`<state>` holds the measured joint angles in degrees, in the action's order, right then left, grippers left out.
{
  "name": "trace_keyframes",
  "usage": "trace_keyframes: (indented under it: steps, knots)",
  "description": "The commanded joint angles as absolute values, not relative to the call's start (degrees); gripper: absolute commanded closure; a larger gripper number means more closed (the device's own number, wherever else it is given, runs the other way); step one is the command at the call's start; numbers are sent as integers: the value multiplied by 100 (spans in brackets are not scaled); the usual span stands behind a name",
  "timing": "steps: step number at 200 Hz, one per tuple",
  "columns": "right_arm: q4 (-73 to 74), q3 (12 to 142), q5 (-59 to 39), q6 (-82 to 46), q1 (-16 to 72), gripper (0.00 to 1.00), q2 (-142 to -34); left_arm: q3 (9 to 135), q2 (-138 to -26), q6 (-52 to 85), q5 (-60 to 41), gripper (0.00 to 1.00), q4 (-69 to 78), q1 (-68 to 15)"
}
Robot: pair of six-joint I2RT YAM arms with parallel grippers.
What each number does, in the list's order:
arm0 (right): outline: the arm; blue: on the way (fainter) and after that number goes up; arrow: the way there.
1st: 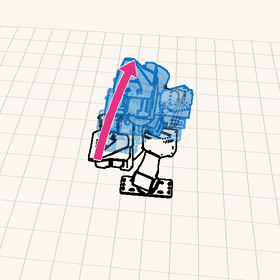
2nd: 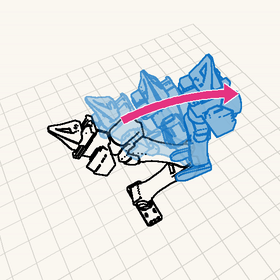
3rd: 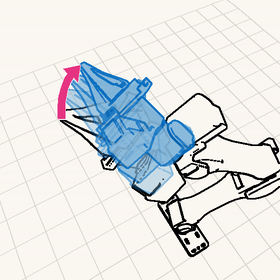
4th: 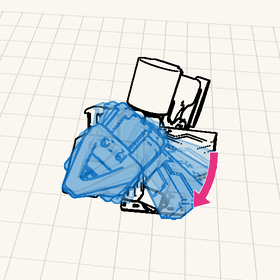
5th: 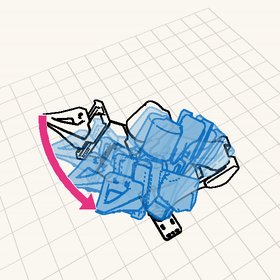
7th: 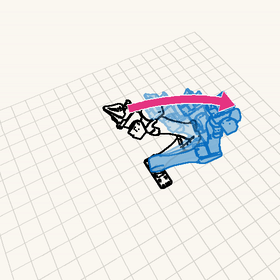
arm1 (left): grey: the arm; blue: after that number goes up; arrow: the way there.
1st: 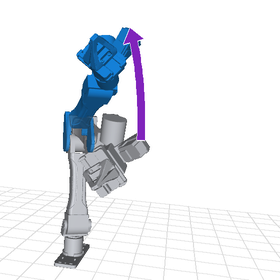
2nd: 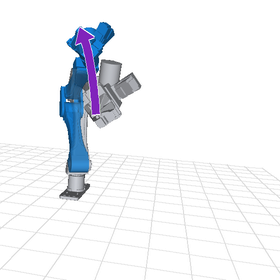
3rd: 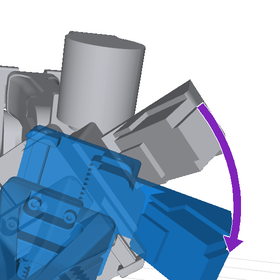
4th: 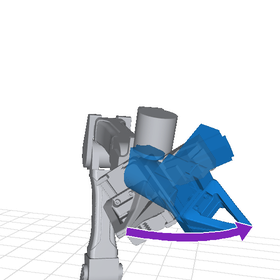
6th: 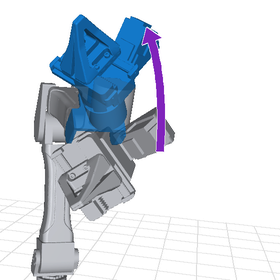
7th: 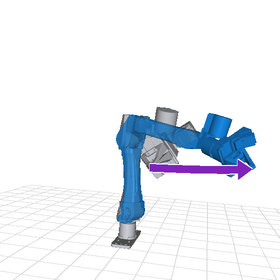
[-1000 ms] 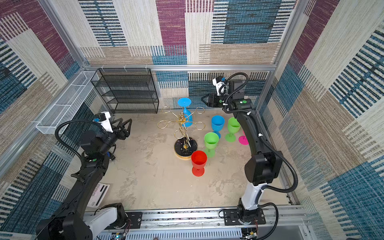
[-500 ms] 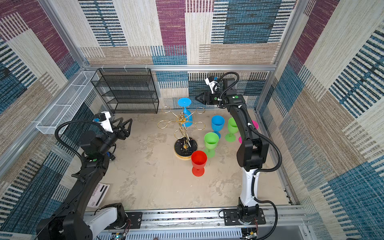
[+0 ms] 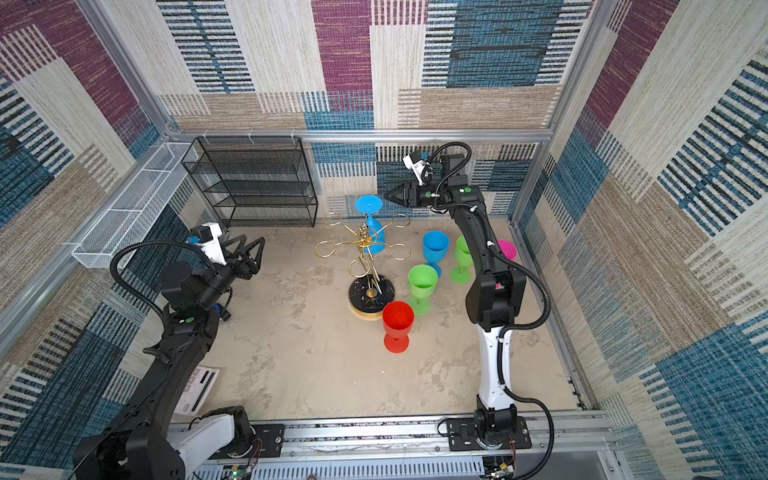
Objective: Take the wine glass off the wine glass rack
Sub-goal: 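Close the right gripper on the blue glass foot on the rack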
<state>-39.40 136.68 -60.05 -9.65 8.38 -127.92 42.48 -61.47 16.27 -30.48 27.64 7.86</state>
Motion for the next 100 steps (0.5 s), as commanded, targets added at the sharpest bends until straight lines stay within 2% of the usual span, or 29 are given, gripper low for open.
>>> trace_keyframes:
  steps: [1,100]
  knots:
    - [-4021,13789,-6187,-901,860,47,-12871,4238,-6152,1588,-3152,31,3016,797]
    - [-4039,13975,-6340,-913,1081,47,-13100,4227,-6174,1633,-3173,31,3059,800]
